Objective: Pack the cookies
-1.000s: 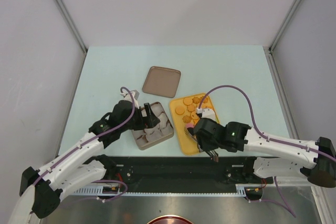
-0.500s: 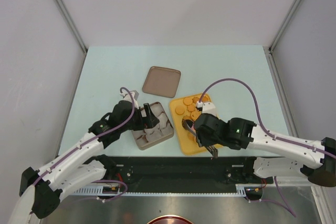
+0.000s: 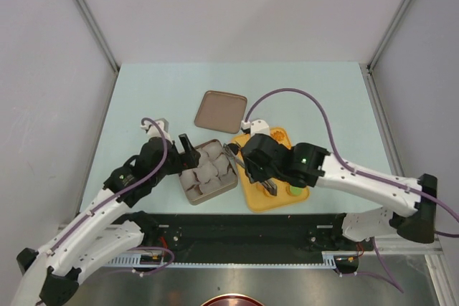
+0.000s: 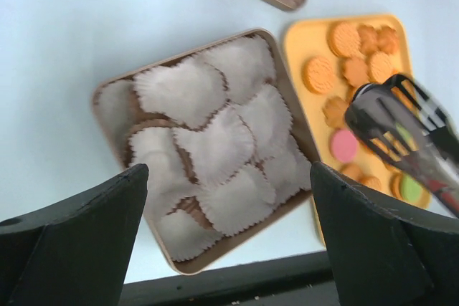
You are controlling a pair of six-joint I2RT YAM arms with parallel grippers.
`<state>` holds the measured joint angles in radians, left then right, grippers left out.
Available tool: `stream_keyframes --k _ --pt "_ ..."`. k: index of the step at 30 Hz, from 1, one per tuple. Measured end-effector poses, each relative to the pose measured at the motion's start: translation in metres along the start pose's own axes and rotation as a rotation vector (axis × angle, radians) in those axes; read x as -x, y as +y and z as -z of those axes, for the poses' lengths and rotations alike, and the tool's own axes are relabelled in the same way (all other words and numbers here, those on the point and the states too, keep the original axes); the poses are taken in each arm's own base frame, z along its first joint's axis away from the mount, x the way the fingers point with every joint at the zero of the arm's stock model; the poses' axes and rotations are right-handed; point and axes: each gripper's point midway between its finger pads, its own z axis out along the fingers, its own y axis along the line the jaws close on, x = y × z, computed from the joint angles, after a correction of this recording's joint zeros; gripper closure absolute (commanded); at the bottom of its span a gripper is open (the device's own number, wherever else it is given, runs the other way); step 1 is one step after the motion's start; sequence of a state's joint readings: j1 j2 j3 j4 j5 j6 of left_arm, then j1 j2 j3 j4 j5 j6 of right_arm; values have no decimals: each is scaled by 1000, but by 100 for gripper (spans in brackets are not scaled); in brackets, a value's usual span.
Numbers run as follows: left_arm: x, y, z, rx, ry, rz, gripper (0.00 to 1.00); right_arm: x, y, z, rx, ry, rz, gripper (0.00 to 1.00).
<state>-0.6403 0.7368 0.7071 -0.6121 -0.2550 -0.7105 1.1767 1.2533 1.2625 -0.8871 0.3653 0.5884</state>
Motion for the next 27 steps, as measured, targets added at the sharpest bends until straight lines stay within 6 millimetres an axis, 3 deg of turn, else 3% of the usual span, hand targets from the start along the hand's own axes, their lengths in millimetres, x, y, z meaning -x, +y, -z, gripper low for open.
stream_keyframes --k 5,9,15,27 --pt "7 30 8 127 -45 30 0 -7 10 -37 15 73 46 70" --pt "14 53 18 204 -88 76 0 -9 21 -53 56 99 65 70" --pt "23 69 34 247 -164 151 0 -10 46 -61 153 111 90 70" --pt "16 74 29 280 -122 152 0 -20 66 -69 232 139 107 69"
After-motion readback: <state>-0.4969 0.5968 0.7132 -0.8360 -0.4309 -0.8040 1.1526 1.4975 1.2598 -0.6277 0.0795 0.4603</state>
